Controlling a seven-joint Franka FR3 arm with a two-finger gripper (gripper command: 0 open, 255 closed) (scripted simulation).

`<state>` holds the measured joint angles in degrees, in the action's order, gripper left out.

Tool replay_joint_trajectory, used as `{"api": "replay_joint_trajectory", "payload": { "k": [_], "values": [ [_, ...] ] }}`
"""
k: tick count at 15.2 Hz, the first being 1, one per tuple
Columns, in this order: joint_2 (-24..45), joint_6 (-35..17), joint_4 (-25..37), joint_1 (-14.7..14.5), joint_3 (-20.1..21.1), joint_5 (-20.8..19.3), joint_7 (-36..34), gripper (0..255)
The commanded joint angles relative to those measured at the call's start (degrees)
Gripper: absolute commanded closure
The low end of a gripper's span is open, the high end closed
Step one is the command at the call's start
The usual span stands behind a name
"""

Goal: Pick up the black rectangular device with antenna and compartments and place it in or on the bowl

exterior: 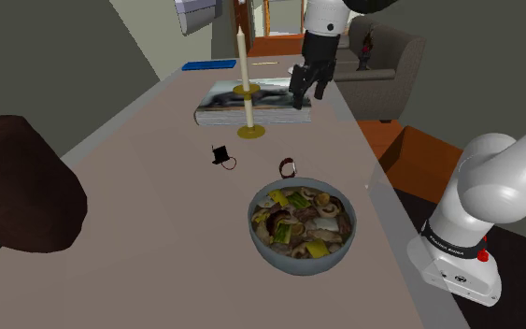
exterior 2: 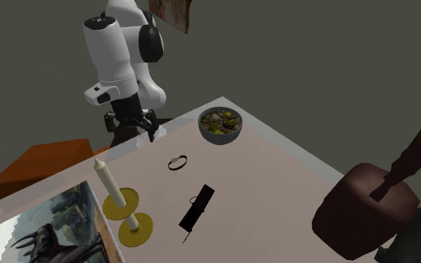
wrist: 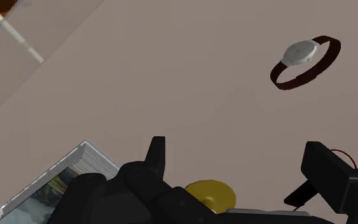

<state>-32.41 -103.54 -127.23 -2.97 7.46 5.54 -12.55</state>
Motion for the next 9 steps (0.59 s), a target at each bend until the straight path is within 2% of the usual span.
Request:
{"api": "replay_joint_trajectory", "payload": {
  "k": [1,9],
  "values": [
    [3.1,-1.7,1.3,-0.1,2.1,0.2,-2.9,0],
    [18.3,-5.7,11.4,-0.6,10.2,-2.1,-15.5,0]
  ]
}}
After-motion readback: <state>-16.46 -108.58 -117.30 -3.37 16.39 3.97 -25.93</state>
